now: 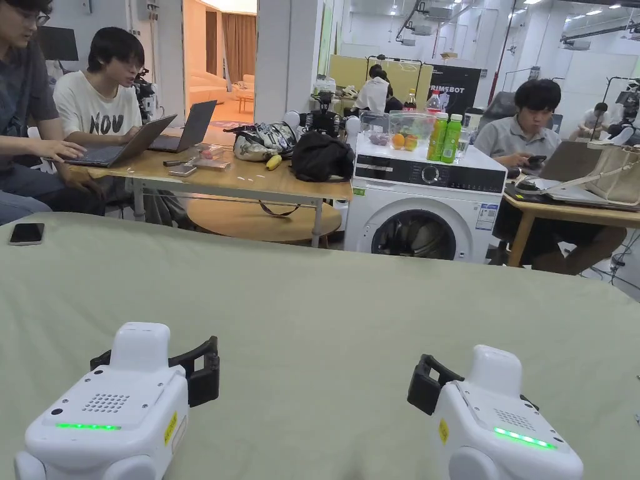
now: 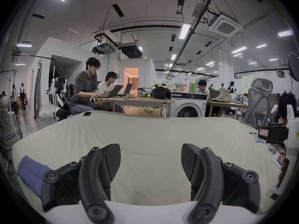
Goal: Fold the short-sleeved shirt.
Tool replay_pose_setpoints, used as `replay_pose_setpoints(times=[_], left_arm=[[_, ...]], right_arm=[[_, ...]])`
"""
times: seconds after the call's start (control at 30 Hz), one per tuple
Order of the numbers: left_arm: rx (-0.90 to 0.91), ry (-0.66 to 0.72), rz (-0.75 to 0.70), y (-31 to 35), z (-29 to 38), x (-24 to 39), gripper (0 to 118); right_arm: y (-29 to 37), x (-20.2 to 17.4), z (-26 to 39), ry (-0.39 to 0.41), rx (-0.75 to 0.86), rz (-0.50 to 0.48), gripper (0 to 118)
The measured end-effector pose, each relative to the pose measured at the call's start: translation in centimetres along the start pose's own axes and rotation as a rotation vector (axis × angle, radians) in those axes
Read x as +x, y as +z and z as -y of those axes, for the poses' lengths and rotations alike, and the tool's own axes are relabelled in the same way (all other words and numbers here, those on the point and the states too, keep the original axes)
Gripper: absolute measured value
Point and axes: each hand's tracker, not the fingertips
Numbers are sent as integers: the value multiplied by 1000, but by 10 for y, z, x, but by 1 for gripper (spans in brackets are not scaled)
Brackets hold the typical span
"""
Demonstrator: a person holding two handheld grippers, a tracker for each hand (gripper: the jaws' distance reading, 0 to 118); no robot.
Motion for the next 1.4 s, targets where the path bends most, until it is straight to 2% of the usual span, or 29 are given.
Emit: replay_pose_setpoints(times=[0.67, 1.0, 1.13, 1.4], left_arm=[[-37, -4, 14, -3, 1, -6, 78], [-49, 5, 24, -6, 1, -7, 78], [-49, 2, 26, -7, 1, -6, 78], [-46, -5, 20, -7, 2, -5, 78]], right_arm=[[3, -11, 4, 55, 9, -5, 81], [2, -8, 4, 60, -14, -35, 81], [0, -5, 1, 21, -45, -74, 81], [-2, -6, 5, 49, -20, -64, 81]])
